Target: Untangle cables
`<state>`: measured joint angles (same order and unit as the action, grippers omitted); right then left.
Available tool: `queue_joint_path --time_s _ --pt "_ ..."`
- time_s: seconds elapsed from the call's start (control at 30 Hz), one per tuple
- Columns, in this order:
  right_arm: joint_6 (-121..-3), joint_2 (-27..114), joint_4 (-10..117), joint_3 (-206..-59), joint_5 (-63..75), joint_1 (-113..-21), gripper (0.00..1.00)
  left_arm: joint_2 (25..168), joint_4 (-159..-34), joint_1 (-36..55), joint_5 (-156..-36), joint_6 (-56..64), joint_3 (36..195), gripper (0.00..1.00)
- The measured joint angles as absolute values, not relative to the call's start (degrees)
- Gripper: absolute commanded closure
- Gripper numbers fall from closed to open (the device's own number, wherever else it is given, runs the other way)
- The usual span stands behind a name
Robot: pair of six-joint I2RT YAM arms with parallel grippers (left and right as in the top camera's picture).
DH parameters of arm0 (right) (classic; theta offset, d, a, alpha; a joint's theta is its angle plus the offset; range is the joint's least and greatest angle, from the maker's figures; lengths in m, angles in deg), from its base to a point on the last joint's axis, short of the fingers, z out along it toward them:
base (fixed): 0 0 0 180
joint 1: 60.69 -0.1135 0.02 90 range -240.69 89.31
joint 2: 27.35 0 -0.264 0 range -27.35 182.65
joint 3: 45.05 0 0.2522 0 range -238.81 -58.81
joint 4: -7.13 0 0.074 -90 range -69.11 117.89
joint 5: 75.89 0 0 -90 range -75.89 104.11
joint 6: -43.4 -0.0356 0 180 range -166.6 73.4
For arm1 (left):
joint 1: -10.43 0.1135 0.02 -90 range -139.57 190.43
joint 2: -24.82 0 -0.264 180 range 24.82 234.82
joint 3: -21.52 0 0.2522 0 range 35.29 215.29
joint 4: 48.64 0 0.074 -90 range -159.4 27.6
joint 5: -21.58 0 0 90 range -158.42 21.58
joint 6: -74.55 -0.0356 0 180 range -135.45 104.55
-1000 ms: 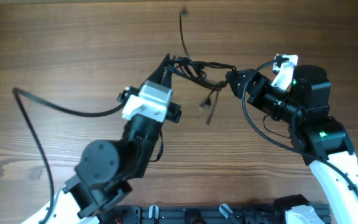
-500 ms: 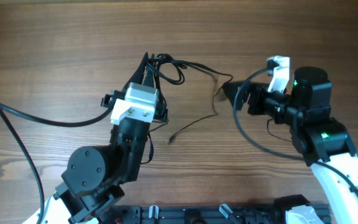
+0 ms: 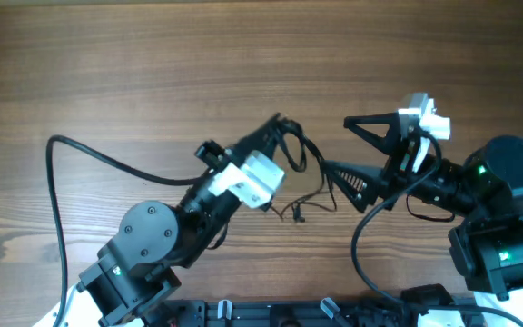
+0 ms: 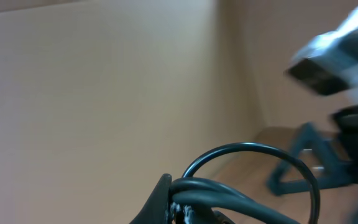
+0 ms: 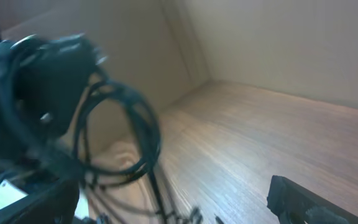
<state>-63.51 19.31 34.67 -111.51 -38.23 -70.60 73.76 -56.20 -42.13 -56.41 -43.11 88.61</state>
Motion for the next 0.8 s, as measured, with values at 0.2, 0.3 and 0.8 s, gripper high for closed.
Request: queue_joint_path --time_s 0.2,0.3,0.8 --pt "-65.72 19.28 32.16 -111.51 -37.61 -70.6 0.0 73.76 -56.4 -35.88 -78.29 -43.26 88.61 0.96" --pt "-59.79 19.28 32.18 -111.51 -43.23 -70.6 0.0 73.79 -55.65 -32.9 -86.99 -43.24 88.61 0.96" --pt "-38.57 19.28 30.35 -111.51 -48.28 -70.6 0.96 79.03 -50.39 -32.18 -98.46 -35.64 88.61 0.96"
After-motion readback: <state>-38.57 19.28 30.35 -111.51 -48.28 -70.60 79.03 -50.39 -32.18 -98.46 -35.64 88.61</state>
